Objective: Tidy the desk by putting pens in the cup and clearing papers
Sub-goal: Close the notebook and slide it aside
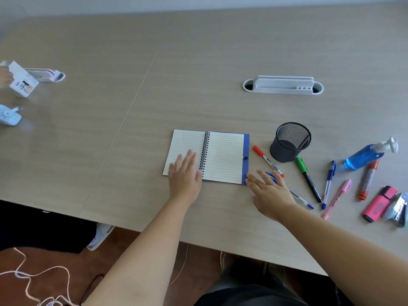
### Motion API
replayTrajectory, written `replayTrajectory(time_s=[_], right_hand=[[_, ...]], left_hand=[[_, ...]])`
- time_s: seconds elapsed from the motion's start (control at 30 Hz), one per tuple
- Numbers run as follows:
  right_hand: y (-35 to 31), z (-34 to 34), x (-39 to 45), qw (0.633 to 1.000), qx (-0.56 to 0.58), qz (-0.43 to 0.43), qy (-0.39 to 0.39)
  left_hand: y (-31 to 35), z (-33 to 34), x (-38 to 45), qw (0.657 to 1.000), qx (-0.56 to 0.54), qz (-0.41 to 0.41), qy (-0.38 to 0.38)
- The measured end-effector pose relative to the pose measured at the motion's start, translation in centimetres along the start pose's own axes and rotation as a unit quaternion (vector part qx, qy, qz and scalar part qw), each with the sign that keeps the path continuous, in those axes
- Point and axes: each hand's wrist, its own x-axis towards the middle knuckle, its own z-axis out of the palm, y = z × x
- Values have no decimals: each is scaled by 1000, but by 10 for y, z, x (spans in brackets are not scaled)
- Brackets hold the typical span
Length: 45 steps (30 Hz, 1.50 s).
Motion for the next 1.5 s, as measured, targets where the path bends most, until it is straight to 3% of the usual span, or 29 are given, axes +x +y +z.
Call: replayTrajectory(time_s=[0.1,0.23,1.2,1.33,1.5], right_hand=[[0,0,0,1000,1,-1,-2],[3,0,-4,1000,7,-1,-3],[27,16,-22,998,55,25,37],[38,12,-30,978,130,118,117],[58,15,-39,960,169,178,132]], left_hand=[[12,16,-2,991,26,4,-129],[16,26,-3,985,44,4,-166],[40,36,-15,987,21,21,-161],[62,26,-14,989,21,66,-127],[114,26,5,984,-23,156,-78]])
